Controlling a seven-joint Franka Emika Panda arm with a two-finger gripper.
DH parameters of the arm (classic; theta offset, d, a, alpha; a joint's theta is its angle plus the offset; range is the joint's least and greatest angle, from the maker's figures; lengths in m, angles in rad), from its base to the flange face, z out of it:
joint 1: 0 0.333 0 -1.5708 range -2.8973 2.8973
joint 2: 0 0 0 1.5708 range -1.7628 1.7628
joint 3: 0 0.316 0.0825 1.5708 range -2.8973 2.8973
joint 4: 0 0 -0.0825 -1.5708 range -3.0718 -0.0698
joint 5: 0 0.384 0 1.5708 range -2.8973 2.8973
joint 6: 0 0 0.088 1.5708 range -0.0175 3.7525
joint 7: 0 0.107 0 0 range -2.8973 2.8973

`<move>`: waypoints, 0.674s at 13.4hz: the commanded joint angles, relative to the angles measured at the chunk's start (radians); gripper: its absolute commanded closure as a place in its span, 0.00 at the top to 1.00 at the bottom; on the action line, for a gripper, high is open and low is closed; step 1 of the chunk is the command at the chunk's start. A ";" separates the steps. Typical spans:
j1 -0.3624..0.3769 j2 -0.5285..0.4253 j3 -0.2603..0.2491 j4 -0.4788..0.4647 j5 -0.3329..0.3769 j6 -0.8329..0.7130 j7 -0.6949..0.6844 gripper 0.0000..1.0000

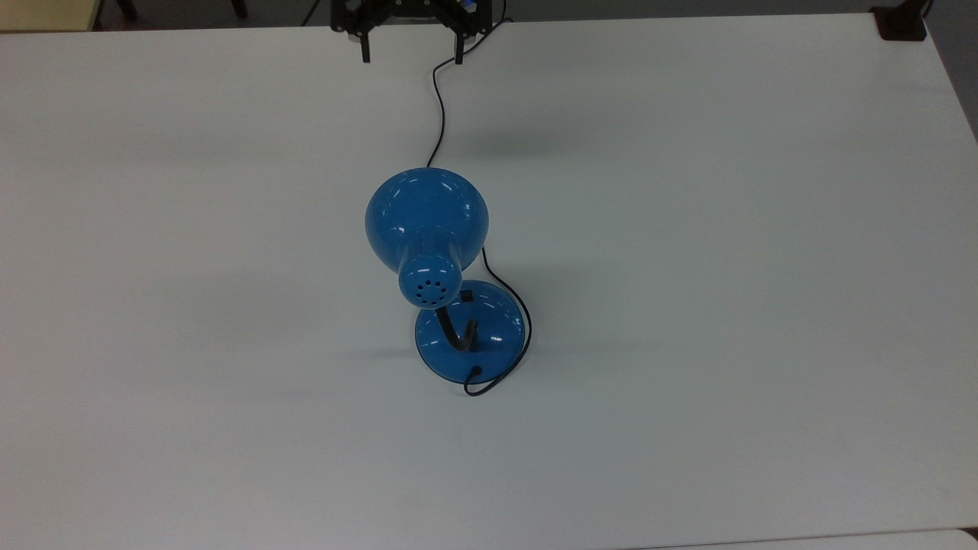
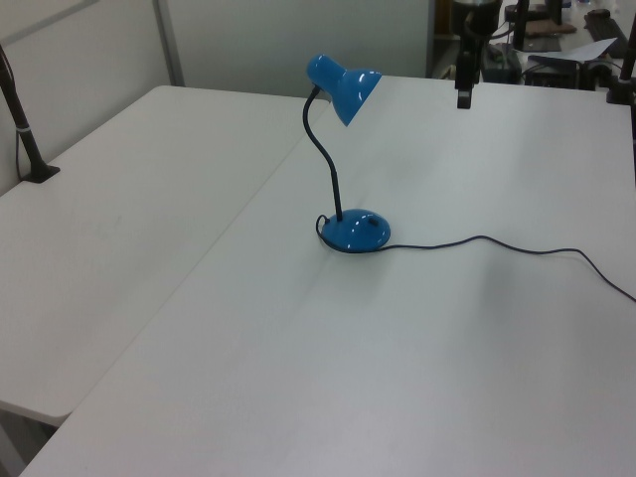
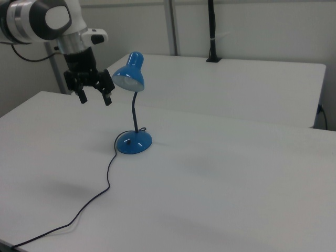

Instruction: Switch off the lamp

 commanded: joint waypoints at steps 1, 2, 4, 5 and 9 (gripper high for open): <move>-0.009 -0.001 -0.016 0.047 0.016 -0.048 0.032 1.00; -0.011 0.002 -0.018 0.059 0.015 -0.054 0.032 1.00; -0.009 0.003 -0.016 0.062 0.010 -0.064 0.031 1.00; -0.009 0.003 -0.016 0.061 0.008 -0.065 0.030 1.00; -0.011 -0.001 -0.016 0.061 0.007 -0.071 0.027 1.00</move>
